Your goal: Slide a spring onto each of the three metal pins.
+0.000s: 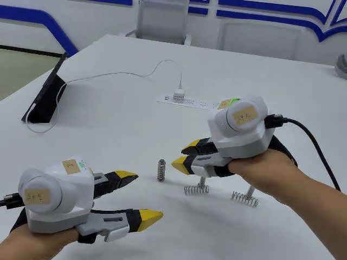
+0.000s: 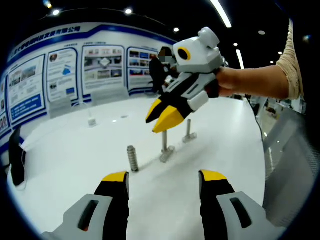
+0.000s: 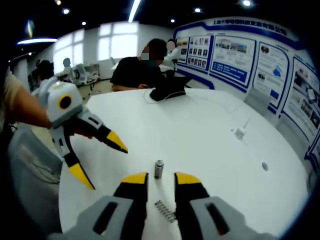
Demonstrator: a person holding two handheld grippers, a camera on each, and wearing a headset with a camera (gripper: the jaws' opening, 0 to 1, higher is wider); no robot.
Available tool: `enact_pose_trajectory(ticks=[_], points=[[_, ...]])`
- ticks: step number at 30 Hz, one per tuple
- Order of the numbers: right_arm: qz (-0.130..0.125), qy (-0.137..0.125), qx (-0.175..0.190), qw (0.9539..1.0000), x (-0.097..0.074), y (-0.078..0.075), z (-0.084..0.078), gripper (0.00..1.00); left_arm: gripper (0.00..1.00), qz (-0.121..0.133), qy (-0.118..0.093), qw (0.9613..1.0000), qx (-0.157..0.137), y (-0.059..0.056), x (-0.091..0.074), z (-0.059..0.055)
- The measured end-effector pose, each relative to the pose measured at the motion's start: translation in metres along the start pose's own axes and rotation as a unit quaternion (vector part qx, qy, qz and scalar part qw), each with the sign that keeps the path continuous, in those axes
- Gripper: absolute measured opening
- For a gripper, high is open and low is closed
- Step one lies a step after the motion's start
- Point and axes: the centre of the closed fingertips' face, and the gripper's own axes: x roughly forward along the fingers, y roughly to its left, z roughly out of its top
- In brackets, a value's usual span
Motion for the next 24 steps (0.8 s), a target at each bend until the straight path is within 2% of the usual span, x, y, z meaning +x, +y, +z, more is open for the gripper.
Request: enact_pose_trajectory(ticks=[6, 16, 24], points=[[-0.003, -0.002, -0.008, 1.0, -0.018, 0.007, -0.008, 0.22, 0.57, -0.004, -0.001, 1.0, 0.003, -0.003, 0.002, 0.002], [-0.007, -0.001, -0.004, 1.0, -0.035, 0.02, -0.023, 0.22, 0.56, -0.011, -0.002, 0.9999, 0.009, -0.009, 0.006, 0.006], [-0.017, -0.002, 0.005, 0.9998, -0.047, 0.018, -0.034, 0.22, 0.54, -0.022, 0.0, 0.9997, 0.015, -0.016, 0.016, 0.007]])
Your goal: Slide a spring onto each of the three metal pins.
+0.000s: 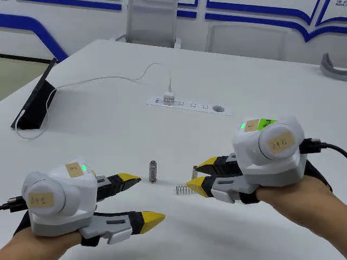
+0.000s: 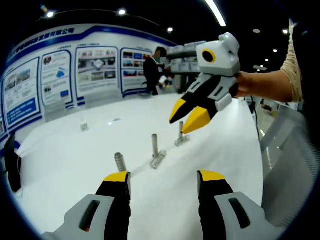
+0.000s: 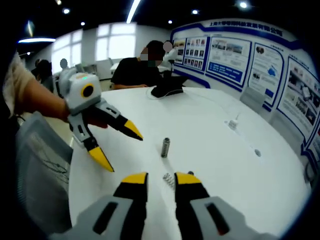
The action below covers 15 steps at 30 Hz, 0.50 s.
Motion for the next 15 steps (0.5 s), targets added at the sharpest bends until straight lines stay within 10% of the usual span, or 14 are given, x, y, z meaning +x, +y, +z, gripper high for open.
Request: enact_pose_trajectory(ticks=[15], points=[[-0.017, 0.002, 0.029, 0.9994, -0.016, 0.0, -0.022, 0.22, 0.5, -0.021, 0.013, 0.9996, 0.011, -0.003, 0.033, -0.001]])
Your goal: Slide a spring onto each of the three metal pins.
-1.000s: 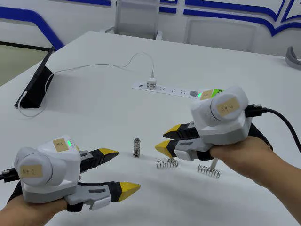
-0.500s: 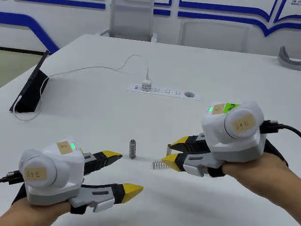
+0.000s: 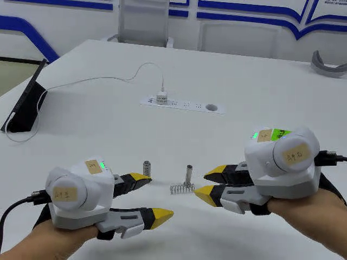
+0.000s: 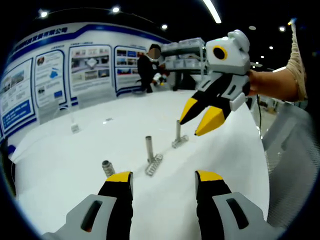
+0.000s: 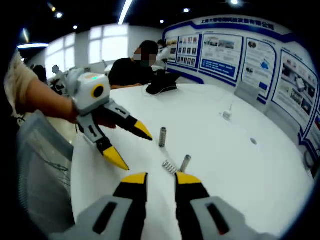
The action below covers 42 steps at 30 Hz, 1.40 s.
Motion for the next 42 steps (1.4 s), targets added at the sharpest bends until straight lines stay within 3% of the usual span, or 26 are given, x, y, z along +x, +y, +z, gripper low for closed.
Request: enact_pose_trajectory(ticks=[8, 22, 42], points=[[-0.007, 0.005, 0.006, 0.9999, -0.008, -0.002, -0.008, 0.22, 0.48, -0.005, 0.01, 0.9999, 0.001, 0.0, 0.019, -0.004], [-0.009, 0.012, 0.015, 0.9998, -0.01, -0.001, -0.017, 0.23, 0.46, -0.025, 0.046, 0.9984, 0.02, 0.0, 0.045, -0.018], [-0.023, 0.009, 0.029, 0.9993, -0.016, -0.006, -0.021, 0.23, 0.25, -0.012, 0.059, 0.9981, 0.013, 0.01, 0.055, -0.022]])
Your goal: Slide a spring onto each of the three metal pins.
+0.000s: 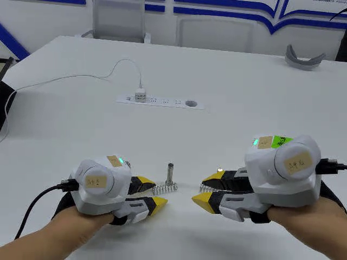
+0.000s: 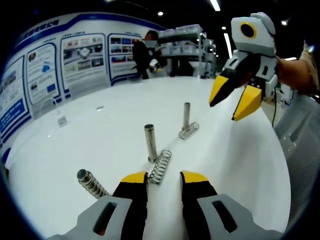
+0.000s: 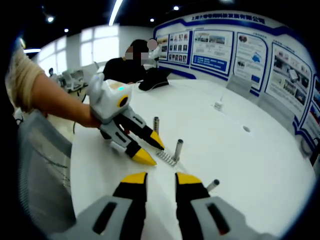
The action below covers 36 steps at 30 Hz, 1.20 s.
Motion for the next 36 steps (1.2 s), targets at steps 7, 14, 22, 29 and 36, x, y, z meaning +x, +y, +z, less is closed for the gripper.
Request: enact_pose_trajectory(ticks=[7, 14, 22, 29, 36], points=[[0.002, 0.0, -0.001, 1.0, 0.001, 0.001, 0.001, 0.23, 0.17, 0.003, 0.009, 1.0, -0.001, 0.002, 0.0, -0.003], [0.005, 0.003, -0.002, 1.0, 0.002, 0.0, -0.001, 0.23, 0.14, 0.003, 0.014, 0.9999, 0.006, 0.002, 0.001, -0.003], [0.006, 0.002, -0.003, 1.0, 0.003, -0.003, 0.002, 0.23, 0.11, 0.007, 0.018, 0.9995, 0.024, 0.001, 0.002, -0.004], [0.012, 0.005, -0.004, 0.9999, 0.006, 0.001, 0.0, 0.23, 0.11, 0.003, 0.021, 0.9995, 0.022, -0.001, -0.003, -0.006], [0.019, 0.008, -0.011, 0.9997, 0.011, 0.004, 0.0, 0.23, 0.1, -0.009, 0.016, 0.9996, 0.021, -0.008, -0.02, -0.008]])
